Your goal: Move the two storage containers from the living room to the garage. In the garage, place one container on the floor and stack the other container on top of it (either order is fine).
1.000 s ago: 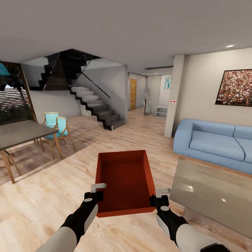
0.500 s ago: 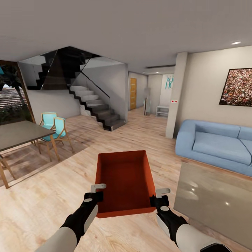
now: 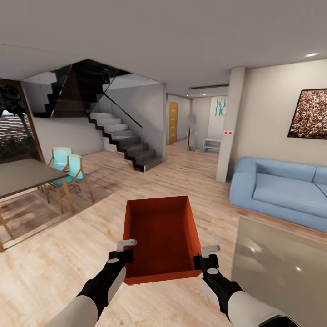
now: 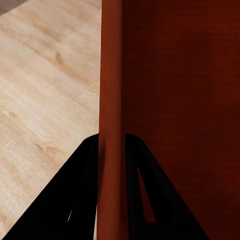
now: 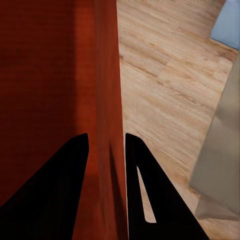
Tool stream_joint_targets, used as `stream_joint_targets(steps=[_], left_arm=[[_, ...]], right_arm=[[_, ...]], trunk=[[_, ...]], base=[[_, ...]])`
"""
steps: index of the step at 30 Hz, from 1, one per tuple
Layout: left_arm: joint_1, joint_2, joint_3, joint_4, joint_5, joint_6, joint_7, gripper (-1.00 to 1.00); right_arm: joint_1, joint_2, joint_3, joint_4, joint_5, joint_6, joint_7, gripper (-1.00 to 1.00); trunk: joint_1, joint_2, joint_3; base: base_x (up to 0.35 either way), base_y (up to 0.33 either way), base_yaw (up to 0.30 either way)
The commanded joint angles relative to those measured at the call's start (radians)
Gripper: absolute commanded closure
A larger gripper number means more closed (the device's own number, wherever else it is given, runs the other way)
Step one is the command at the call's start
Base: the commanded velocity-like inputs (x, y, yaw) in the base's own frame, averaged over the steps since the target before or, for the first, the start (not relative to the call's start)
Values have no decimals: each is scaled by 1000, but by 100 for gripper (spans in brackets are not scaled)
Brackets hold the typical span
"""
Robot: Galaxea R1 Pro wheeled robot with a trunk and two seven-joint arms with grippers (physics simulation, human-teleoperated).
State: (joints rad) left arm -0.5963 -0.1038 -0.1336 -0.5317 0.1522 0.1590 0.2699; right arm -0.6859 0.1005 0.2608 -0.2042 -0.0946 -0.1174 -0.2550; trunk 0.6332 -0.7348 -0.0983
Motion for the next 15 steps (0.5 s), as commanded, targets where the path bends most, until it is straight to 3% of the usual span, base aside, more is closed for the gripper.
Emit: stream_joint_targets(steps=[1,10,11,15], left_arm=[[-1,-5,-2,-1,15,5,11,100],[0,-2,-7,-1,15,5,11,100],[0,-9,23,-1,15,5,11,100],[-1,-8,23,-1,15,5,11,100]], right_arm=[[-1,6,3,-1,-4,-6,0,100],[-1,6,21,0,-21,-5,-4,100],[-1,37,-26,0,14,-5,10,100],[-1,37,-25,0,14,-5,10,100]], trunk=[[1,-1,-2],[1,-1,-2],[1,-1,-2],[1,-1,-2]], base=[[321,0,0],[322,0,0],[322,0,0],[322,0,0]])
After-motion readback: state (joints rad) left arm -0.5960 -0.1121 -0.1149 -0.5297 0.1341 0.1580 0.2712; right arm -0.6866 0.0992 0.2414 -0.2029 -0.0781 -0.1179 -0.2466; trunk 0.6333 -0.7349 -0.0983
